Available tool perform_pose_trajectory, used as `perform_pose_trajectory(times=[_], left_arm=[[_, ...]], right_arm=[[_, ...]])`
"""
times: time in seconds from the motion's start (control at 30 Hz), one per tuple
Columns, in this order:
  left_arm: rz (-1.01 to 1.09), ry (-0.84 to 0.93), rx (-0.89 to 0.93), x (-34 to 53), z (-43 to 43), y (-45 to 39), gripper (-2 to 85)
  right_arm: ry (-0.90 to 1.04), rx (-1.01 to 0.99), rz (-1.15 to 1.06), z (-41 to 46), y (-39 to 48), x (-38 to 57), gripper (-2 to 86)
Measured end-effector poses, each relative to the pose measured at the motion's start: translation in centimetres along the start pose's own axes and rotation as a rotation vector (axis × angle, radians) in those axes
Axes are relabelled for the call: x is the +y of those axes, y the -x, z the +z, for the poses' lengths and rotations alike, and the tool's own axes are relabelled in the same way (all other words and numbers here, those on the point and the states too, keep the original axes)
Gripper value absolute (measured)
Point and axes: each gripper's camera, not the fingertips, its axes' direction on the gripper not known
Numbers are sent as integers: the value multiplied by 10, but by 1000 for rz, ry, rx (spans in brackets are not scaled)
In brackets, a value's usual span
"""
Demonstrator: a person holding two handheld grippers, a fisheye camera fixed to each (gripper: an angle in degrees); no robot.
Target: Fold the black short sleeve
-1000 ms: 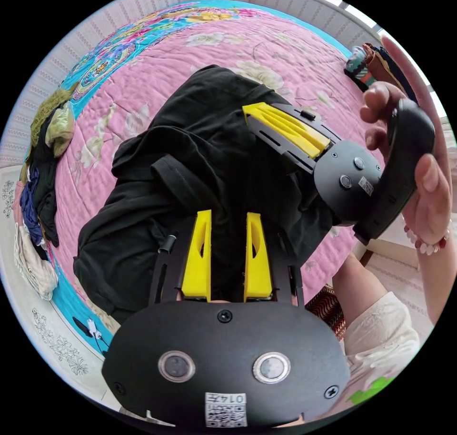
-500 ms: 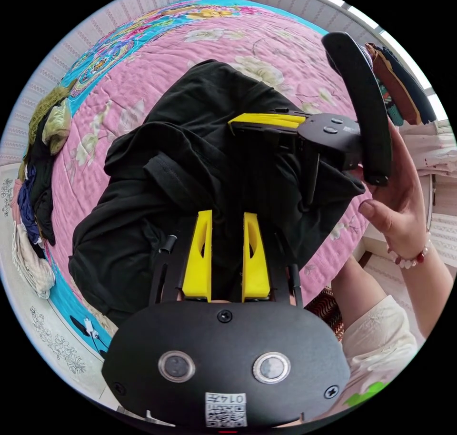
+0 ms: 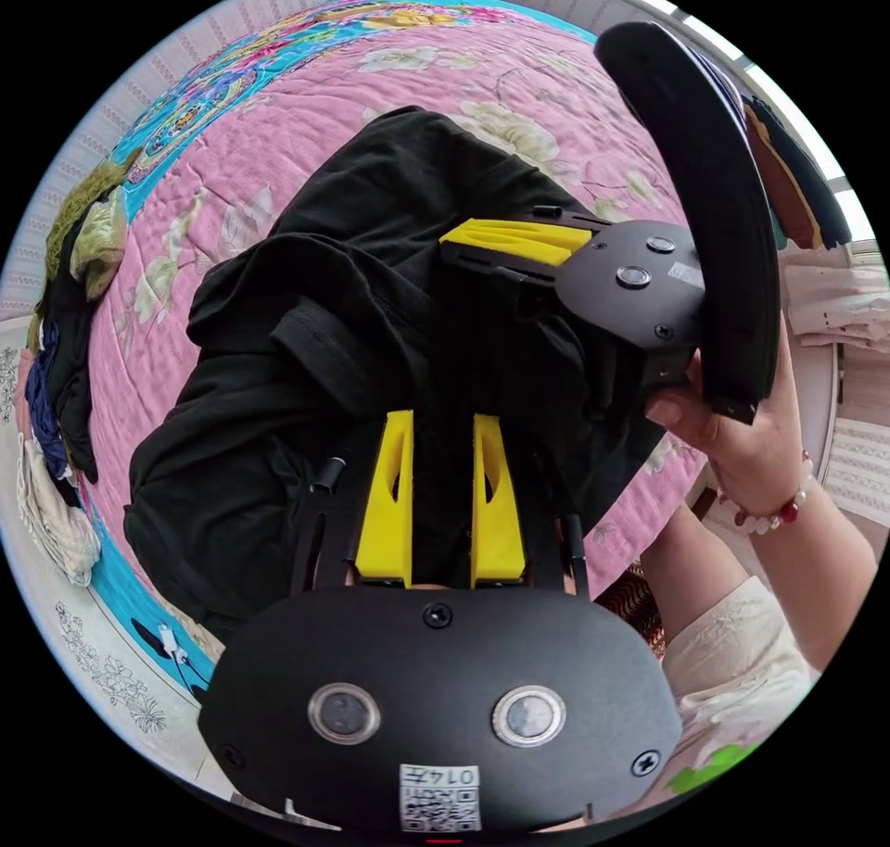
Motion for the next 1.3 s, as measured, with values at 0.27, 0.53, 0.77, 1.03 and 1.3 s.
perform_pose_trajectory(times=[0.27, 0.53, 0.77, 1.03, 1.3], left_arm=[[-11, -6, 20, 2, -9, 12, 99], [1, 15, -26, -1, -15, 14, 79], [14, 5, -46, 0, -23, 16, 74], [10, 3, -13, 2, -31, 30, 82], [-16, -11, 56, 11, -51, 52, 97]], right_arm=[[-3, 132, -70, -4, 48, -6, -3], [31, 444, -265, 7, 117, -10, -6], [10, 421, -236, 4, 127, -12, -9], [21, 438, -275, 7, 133, -16, -10], [-85, 374, -261, -31, 99, -13, -9]])
